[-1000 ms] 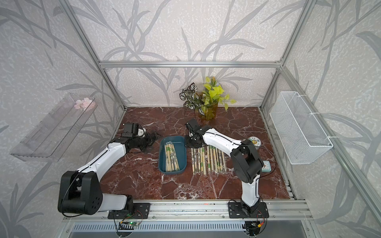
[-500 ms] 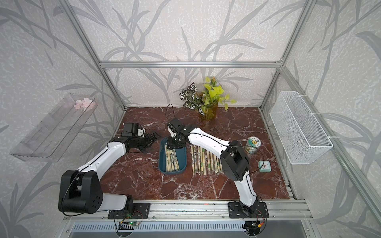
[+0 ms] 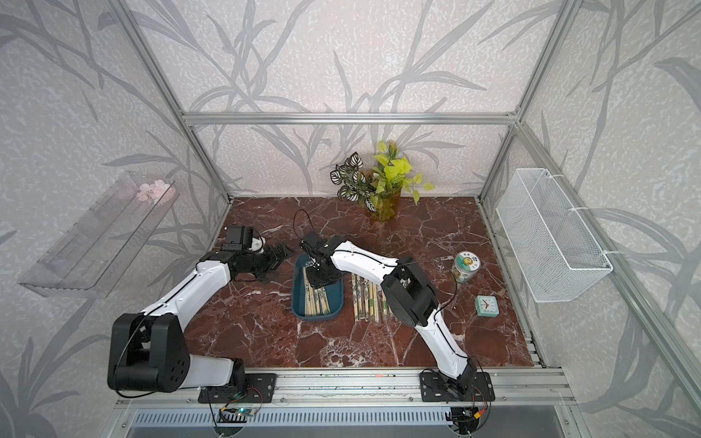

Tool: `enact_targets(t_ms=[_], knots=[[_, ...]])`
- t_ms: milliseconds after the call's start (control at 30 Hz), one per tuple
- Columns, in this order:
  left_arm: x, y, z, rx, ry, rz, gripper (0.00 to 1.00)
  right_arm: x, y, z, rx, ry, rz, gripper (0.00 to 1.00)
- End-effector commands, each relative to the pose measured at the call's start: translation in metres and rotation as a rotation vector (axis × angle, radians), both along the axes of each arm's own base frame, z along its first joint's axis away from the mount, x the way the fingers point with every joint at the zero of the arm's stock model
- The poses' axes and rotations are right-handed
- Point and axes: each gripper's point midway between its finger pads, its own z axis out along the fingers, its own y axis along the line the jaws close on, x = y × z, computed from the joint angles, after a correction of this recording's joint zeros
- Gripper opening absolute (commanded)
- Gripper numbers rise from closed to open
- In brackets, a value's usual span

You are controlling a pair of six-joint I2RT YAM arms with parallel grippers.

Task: Take the paired disposable chopsticks out of the storage box
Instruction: Pick up the paired disposable chopsticks from the storage box.

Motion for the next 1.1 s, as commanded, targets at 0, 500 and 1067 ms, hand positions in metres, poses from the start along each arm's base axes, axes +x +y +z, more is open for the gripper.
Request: enact_targets(t_ms=[0, 500, 1067], knots=[[0.005, 0.004, 0.004, 0.017, -0.015, 0.002, 1.00, 0.000, -0.001, -0.005, -0.031, -0.001, 0.015, 0.31], [0.006, 0.003, 0.004, 0.007, -0.021, 0.010, 1.00, 0.006, 0.003, -0.025, -0.074, 0.015, 0.029, 0.25], [0.007, 0.002, 0.004, -0.001, -0.021, 0.011, 1.00, 0.003, 0.004, -0.032, -0.083, 0.038, 0.039, 0.20]])
